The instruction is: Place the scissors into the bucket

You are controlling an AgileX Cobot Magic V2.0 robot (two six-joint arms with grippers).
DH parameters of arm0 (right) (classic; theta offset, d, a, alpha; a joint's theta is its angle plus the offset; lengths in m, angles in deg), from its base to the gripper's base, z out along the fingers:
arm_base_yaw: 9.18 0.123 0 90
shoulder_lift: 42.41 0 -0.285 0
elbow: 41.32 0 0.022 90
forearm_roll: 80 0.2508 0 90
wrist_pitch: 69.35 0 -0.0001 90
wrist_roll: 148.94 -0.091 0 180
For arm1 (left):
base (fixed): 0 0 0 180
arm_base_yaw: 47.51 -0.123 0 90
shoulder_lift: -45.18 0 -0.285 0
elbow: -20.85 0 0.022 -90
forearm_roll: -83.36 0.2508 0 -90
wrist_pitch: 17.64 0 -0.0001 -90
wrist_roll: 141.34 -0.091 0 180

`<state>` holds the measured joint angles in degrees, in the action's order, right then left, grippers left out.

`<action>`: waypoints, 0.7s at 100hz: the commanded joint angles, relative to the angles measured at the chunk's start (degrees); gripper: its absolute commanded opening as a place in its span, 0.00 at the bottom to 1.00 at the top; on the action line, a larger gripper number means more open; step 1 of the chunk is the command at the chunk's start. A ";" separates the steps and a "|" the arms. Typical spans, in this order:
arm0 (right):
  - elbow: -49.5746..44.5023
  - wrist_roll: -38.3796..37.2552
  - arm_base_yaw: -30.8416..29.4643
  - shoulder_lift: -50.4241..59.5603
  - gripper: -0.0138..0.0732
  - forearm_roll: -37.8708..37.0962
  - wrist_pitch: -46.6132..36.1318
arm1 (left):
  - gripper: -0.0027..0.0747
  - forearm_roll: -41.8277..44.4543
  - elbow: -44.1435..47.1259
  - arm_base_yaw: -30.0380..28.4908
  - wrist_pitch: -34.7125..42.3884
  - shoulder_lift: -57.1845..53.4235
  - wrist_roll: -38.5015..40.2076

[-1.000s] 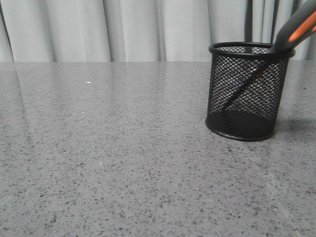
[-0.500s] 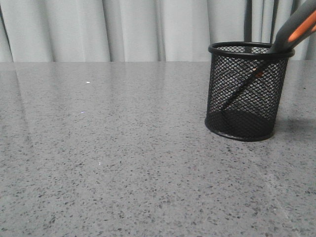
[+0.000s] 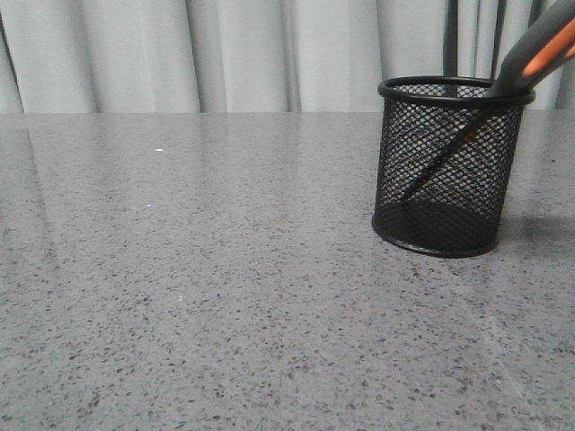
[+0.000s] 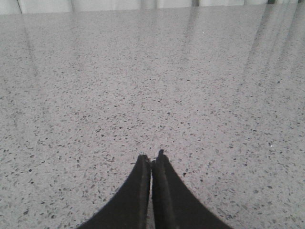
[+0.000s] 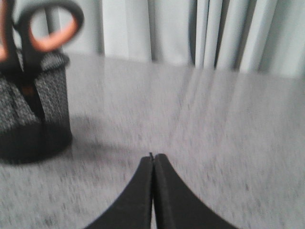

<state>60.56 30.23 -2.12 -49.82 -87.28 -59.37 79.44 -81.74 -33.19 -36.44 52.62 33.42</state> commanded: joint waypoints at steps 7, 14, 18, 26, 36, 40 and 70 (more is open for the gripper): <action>-0.69 -0.31 -0.51 1.32 0.10 0.41 5.40 | 0.01 -0.62 2.62 -0.17 3.36 -1.51 0.11; -0.69 -0.31 -0.51 1.32 0.10 0.53 7.33 | 0.01 -0.62 2.62 -0.17 3.36 -1.51 0.11; -0.69 -0.31 -0.51 1.32 0.10 0.53 7.33 | 0.01 -0.62 2.62 -0.17 3.36 -1.51 0.11; -0.69 -0.31 -0.51 1.32 0.10 0.53 7.25 | 0.01 -0.62 2.62 -0.17 3.46 -1.51 0.11; -0.69 -0.31 -0.51 1.32 0.10 0.53 6.95 | 0.01 -0.62 2.62 -0.17 3.46 -1.51 0.11; -0.69 -0.31 -0.51 1.32 0.10 0.53 6.87 | 0.01 -0.62 2.62 -0.17 3.46 -1.51 0.11; -0.69 -0.31 -0.51 1.32 0.10 0.53 6.87 | 0.01 -0.62 2.62 -0.17 3.46 -1.51 0.11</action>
<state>60.56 30.09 -2.35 -49.63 -86.92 -50.88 79.44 -81.74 -33.19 -36.44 52.62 33.42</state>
